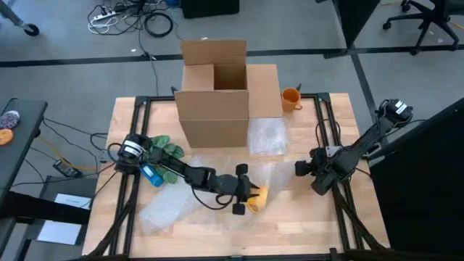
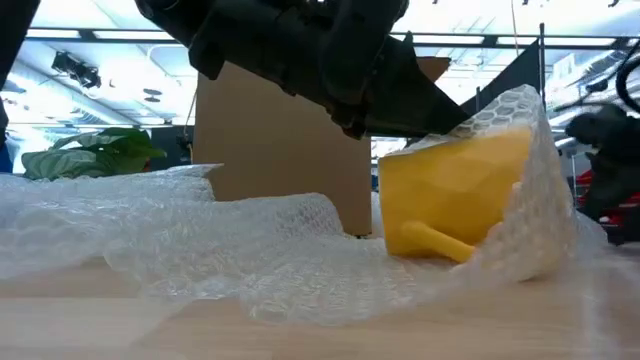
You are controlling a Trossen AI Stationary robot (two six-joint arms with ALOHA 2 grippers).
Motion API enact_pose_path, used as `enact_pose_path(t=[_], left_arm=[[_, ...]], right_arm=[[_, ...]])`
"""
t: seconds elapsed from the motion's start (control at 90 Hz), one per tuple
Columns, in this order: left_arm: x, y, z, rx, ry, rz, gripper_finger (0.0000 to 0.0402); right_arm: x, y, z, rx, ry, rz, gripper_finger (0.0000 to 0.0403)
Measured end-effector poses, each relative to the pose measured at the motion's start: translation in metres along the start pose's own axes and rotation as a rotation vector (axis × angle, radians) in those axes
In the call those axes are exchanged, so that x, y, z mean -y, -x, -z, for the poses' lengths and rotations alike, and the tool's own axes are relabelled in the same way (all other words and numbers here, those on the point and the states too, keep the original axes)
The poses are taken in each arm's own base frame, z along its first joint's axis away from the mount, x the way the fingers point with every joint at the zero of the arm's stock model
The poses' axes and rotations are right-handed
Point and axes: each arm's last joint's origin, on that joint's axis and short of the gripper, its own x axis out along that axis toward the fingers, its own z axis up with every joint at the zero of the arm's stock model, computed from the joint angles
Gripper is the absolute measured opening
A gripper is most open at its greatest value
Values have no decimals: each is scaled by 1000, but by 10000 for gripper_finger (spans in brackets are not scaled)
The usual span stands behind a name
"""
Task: Wrap mug
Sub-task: Wrap the yellow mug with the bubble wrap
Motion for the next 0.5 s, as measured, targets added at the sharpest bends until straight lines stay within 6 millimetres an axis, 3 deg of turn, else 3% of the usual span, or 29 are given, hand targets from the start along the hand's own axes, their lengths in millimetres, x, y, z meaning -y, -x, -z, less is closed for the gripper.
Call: enact_pose_path(t=[0.233, 0.5], left_arm=[[0, 0, 0, 4, 1, 0, 99], [-1, 0, -2, 17, 43, -4, 99]], right_arm=[[6, -6, 0, 33, 65, -39, 161], [2, -5, 0, 32, 257, -41, 11]])
